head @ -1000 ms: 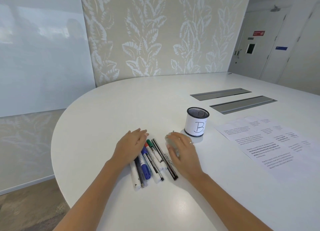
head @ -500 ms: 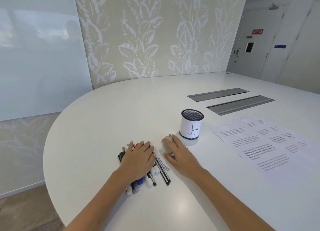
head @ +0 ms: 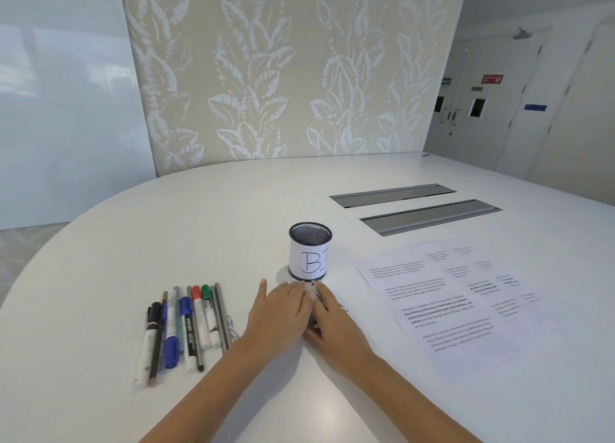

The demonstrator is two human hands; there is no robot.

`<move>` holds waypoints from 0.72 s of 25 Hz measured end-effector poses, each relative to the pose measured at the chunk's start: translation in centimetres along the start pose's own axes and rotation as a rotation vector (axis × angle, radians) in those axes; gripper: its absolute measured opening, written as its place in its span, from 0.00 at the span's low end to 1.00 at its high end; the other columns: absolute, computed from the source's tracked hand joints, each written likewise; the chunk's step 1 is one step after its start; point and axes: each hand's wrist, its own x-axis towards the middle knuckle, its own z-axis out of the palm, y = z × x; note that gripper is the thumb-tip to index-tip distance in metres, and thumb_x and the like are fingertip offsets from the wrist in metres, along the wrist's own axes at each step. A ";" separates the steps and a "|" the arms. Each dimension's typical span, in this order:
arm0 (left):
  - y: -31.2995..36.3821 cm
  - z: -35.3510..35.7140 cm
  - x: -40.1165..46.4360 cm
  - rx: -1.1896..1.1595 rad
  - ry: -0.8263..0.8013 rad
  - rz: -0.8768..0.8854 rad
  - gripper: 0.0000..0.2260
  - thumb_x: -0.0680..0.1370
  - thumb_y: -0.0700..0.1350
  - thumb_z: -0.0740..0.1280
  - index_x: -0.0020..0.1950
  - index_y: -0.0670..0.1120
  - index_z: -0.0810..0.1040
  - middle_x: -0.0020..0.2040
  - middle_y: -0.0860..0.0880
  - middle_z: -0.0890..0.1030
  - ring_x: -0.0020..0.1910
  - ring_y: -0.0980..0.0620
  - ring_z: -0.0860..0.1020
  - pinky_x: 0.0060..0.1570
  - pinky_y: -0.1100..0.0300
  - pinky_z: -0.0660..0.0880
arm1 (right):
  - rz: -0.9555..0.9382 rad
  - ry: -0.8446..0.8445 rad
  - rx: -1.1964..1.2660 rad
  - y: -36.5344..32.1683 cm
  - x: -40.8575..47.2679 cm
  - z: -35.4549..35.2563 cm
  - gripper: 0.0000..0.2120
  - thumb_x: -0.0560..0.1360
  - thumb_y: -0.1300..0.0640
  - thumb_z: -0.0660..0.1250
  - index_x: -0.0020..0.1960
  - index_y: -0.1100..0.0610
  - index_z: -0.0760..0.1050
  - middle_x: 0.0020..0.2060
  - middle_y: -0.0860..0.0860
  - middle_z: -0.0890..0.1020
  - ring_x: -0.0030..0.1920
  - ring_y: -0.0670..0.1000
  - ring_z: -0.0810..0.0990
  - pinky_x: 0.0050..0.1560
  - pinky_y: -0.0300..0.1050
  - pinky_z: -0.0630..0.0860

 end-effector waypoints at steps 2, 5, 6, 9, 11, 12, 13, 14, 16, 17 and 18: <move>2.1 1.4 0.9 -0.266 -0.003 -0.066 0.19 0.80 0.53 0.45 0.60 0.50 0.72 0.61 0.54 0.78 0.64 0.53 0.71 0.70 0.46 0.52 | -0.008 0.007 0.004 1.7 -0.6 -1.2 0.28 0.77 0.48 0.59 0.74 0.51 0.57 0.75 0.49 0.56 0.54 0.51 0.77 0.49 0.45 0.75; 4.8 2.4 1.5 -0.573 0.023 -0.152 0.18 0.81 0.56 0.48 0.60 0.51 0.73 0.61 0.53 0.78 0.63 0.52 0.72 0.72 0.47 0.54 | -0.065 -0.030 0.071 3.7 -0.7 -2.4 0.28 0.76 0.51 0.59 0.74 0.51 0.57 0.73 0.52 0.59 0.56 0.55 0.77 0.51 0.43 0.73; 5.6 2.6 1.7 -0.611 0.043 -0.184 0.17 0.81 0.55 0.48 0.57 0.51 0.74 0.59 0.52 0.79 0.62 0.51 0.73 0.71 0.46 0.57 | -0.099 -0.056 0.126 4.2 -0.8 -2.9 0.27 0.76 0.53 0.60 0.74 0.51 0.58 0.72 0.53 0.61 0.57 0.55 0.76 0.50 0.41 0.72; 6.7 2.5 1.8 -0.730 0.107 -0.284 0.16 0.81 0.55 0.49 0.44 0.52 0.73 0.42 0.53 0.81 0.47 0.50 0.78 0.62 0.44 0.68 | -0.123 -0.138 0.274 4.7 -1.2 -5.1 0.24 0.77 0.55 0.60 0.72 0.47 0.62 0.74 0.55 0.59 0.72 0.54 0.64 0.59 0.39 0.65; 7.0 2.9 2.3 -0.618 0.220 -0.244 0.18 0.80 0.57 0.47 0.45 0.52 0.74 0.42 0.53 0.81 0.47 0.48 0.78 0.57 0.42 0.71 | -0.115 -0.115 0.301 5.7 -1.6 -6.7 0.23 0.78 0.54 0.60 0.72 0.45 0.63 0.75 0.53 0.58 0.74 0.50 0.60 0.62 0.35 0.59; 7.2 2.9 2.7 -0.457 0.296 -0.208 0.21 0.78 0.58 0.45 0.51 0.51 0.75 0.47 0.51 0.80 0.52 0.47 0.76 0.57 0.42 0.70 | -0.108 -0.060 0.290 6.7 -1.8 -7.6 0.22 0.78 0.53 0.61 0.71 0.46 0.65 0.74 0.53 0.61 0.73 0.49 0.61 0.63 0.34 0.58; 7.8 3.1 3.2 -0.311 0.359 -0.173 0.25 0.77 0.58 0.45 0.57 0.47 0.74 0.55 0.47 0.79 0.59 0.44 0.74 0.60 0.43 0.68 | -0.098 0.015 0.280 7.9 -2.0 -8.6 0.21 0.78 0.54 0.62 0.70 0.49 0.68 0.72 0.53 0.65 0.72 0.50 0.63 0.65 0.35 0.58; 8.8 3.1 3.7 -0.238 0.397 -0.142 0.27 0.76 0.58 0.45 0.63 0.44 0.73 0.62 0.44 0.77 0.66 0.42 0.70 0.66 0.44 0.65 | -0.082 0.093 0.274 9.4 -2.0 -9.6 0.19 0.77 0.56 0.63 0.68 0.52 0.70 0.69 0.53 0.69 0.70 0.51 0.66 0.66 0.36 0.60; 12.2 3.2 4.5 -0.226 0.393 -0.053 0.29 0.76 0.57 0.47 0.70 0.42 0.69 0.71 0.43 0.69 0.73 0.44 0.62 0.71 0.54 0.55 | 0.001 0.203 0.256 13.0 -1.9 -11.7 0.17 0.76 0.59 0.64 0.65 0.57 0.72 0.64 0.54 0.75 0.65 0.53 0.71 0.63 0.39 0.65; 14.1 3.5 4.9 -0.227 0.336 0.018 0.28 0.77 0.56 0.48 0.72 0.42 0.66 0.73 0.43 0.66 0.75 0.45 0.59 0.71 0.57 0.51 | 0.073 0.222 0.231 14.8 -1.8 -12.8 0.17 0.76 0.59 0.64 0.64 0.58 0.72 0.63 0.55 0.75 0.64 0.54 0.72 0.61 0.38 0.65; 15.6 4.4 5.4 -0.201 0.247 0.080 0.27 0.78 0.55 0.50 0.73 0.42 0.63 0.75 0.43 0.62 0.76 0.46 0.55 0.72 0.57 0.48 | 0.162 0.216 0.195 16.5 -1.6 -13.8 0.18 0.76 0.57 0.64 0.65 0.59 0.71 0.63 0.56 0.75 0.64 0.54 0.72 0.61 0.39 0.64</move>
